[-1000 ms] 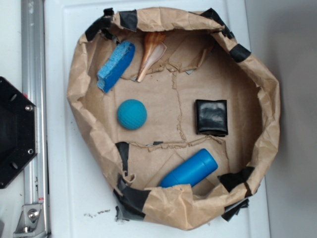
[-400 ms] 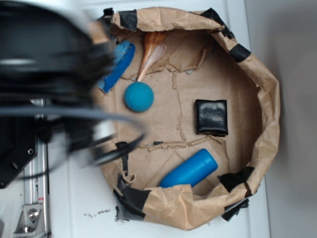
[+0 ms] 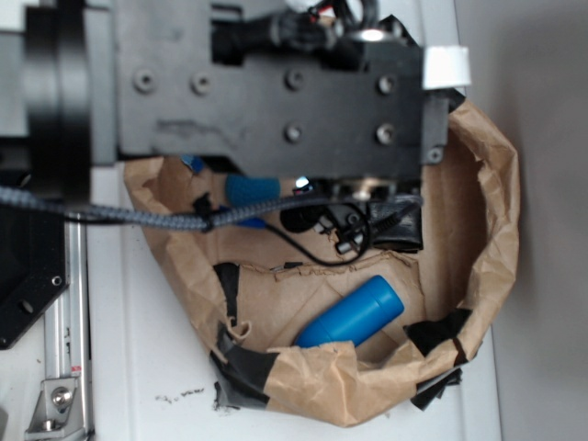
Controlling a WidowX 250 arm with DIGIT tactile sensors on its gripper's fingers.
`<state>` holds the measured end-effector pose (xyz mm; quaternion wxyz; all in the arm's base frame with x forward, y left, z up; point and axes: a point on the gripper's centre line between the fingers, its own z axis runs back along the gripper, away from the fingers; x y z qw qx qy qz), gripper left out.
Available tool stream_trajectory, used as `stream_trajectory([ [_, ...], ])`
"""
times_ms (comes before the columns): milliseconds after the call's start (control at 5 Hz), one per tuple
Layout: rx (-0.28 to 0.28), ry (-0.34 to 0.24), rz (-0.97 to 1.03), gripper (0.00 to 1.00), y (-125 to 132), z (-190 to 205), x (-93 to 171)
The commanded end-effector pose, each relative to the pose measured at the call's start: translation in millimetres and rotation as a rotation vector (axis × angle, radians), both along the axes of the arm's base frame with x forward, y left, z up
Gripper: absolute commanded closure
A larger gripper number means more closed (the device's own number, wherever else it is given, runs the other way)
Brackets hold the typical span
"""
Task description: Grab the blue sponge.
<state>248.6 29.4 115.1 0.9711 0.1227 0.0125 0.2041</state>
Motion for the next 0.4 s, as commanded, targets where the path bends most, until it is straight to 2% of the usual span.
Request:
stream_trajectory([
  [0,-0.037,0.024,-0.055,0.0,13.7,-30.9,-26.8],
  [200,-0.056,0.044,-0.058,0.0,15.1,-44.5,-31.6],
])
